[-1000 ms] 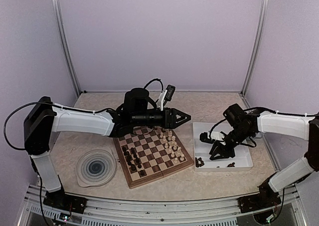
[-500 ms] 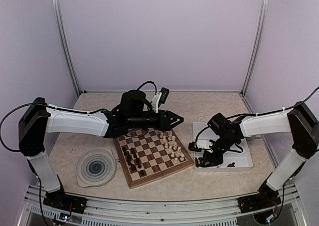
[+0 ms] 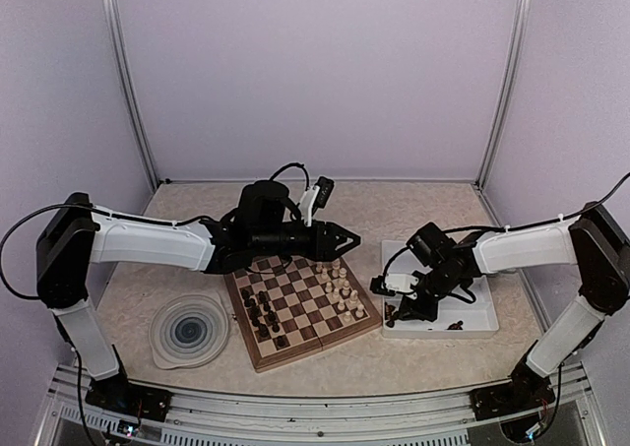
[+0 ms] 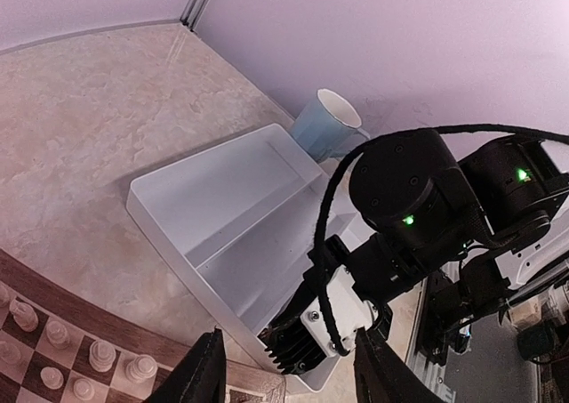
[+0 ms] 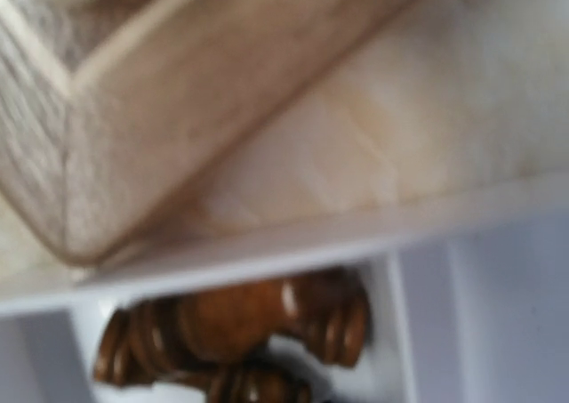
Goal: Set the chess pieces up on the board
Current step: Pick up the chess pile from the storage box, then pick up the bishop from the chess pile, then place the knight on the chessboard.
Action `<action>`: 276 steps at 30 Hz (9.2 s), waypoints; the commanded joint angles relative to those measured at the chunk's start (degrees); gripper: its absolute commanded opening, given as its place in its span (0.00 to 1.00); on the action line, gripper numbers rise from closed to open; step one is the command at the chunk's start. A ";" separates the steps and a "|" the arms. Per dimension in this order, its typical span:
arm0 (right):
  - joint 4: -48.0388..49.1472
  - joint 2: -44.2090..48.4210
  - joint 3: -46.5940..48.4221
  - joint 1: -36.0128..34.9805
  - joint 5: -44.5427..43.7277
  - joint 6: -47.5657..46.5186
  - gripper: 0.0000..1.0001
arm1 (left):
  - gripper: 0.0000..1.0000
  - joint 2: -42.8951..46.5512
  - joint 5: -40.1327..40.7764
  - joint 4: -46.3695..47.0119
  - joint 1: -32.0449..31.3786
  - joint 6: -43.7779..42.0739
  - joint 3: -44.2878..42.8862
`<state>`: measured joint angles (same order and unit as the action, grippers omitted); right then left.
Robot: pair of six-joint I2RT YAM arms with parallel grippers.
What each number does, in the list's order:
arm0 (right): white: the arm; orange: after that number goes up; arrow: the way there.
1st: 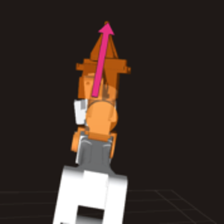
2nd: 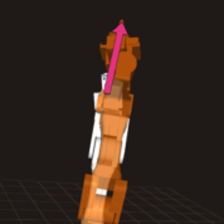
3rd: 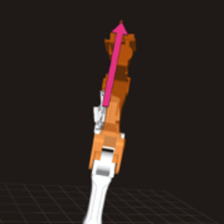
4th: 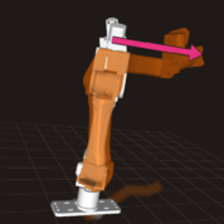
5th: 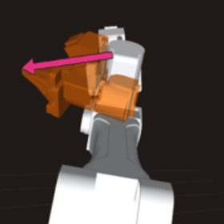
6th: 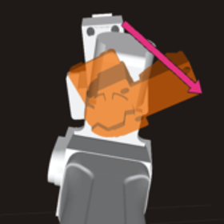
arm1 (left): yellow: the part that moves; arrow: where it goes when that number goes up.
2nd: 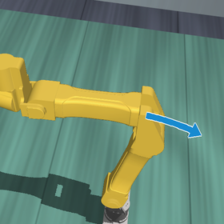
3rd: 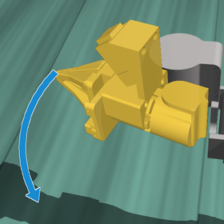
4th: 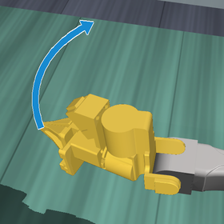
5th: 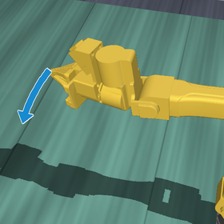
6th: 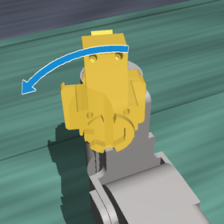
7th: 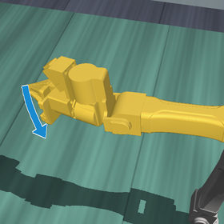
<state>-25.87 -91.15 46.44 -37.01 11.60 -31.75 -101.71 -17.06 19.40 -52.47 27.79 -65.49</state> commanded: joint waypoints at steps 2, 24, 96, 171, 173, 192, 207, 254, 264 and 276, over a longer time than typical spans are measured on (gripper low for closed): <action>-4.06 2.66 -2.17 0.10 -3.15 -0.89 0.19 | 0.50 2.48 0.77 -1.81 -0.43 -2.53 0.46; -1.56 -3.46 3.94 0.04 10.84 4.10 0.34 | 0.50 2.90 2.88 -3.39 -1.85 -2.65 0.78; -15.27 0.16 6.56 6.69 13.09 -4.92 0.35 | 0.50 1.22 0.47 -5.62 -2.72 -3.20 1.96; -38.80 6.33 32.74 17.24 33.56 -9.51 0.00 | 0.58 -5.42 -6.17 11.52 -2.66 9.35 2.77; -37.53 7.29 33.32 17.24 32.43 -8.03 0.00 | 0.64 -6.72 -6.83 14.92 -3.07 9.21 2.43; -37.89 6.03 37.39 14.29 37.19 -4.22 0.00 | 0.58 -12.63 11.83 11.49 -10.72 -17.57 -12.17; -37.03 5.49 37.58 13.81 36.45 -3.71 0.00 | 0.23 -12.85 10.49 9.05 -10.71 -18.57 -11.96; -30.33 -39.57 77.44 -17.40 0.73 -2.73 0.00 | 0.03 48.24 29.57 -16.10 17.84 -20.79 20.73; -30.21 -46.52 79.36 -20.62 -0.76 -5.05 0.01 | 0.03 48.88 23.60 -14.27 20.72 -18.76 23.57; -30.40 -43.17 80.86 -20.11 2.26 -4.31 0.42 | 0.04 45.94 15.74 -12.60 24.41 -17.55 23.75</action>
<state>-55.86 -137.10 125.95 -56.99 11.68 -36.14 -54.54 2.96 4.78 -28.71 9.82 -42.15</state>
